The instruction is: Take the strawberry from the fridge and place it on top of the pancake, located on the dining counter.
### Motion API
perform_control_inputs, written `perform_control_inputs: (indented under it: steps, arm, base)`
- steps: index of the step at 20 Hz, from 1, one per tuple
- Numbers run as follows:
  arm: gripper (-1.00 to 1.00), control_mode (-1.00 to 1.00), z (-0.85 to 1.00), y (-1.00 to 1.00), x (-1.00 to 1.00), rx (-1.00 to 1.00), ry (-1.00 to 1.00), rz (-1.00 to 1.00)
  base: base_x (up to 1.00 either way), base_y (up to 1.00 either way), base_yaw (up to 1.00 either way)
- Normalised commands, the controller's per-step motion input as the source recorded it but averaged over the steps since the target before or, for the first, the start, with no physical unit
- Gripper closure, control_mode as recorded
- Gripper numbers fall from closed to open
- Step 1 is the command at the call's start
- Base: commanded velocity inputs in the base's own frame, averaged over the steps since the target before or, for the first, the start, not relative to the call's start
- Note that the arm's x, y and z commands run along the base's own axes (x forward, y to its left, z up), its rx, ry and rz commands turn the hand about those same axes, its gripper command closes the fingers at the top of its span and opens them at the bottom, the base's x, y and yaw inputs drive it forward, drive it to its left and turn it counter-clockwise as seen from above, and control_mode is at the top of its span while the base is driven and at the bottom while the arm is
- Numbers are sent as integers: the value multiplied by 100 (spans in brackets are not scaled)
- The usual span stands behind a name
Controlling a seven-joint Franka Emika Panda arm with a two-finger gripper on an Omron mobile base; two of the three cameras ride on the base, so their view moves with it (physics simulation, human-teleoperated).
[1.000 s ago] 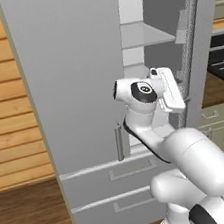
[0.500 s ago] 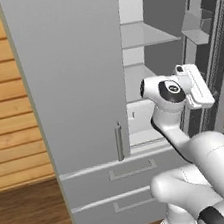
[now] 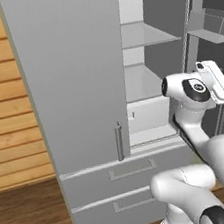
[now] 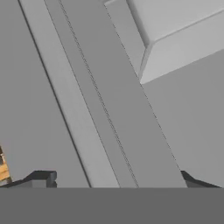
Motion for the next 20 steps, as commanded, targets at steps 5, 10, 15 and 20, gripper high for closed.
perform_control_inputs:
  steps: [5,10,15,20]
  arm:
    - [-100,-100,22,23,-4,0,0,7]
    - [-100,-100,23,94,0,-6,-10,-1]
    - [-100,-100,-32,100,31,12,-15,-17]
    - [-100,-100,-61,99,56,63,-19,-10]
  base:
    - [0,0,0]
    - [0,0,0]
    - [0,0,0]
    - [0,0,0]
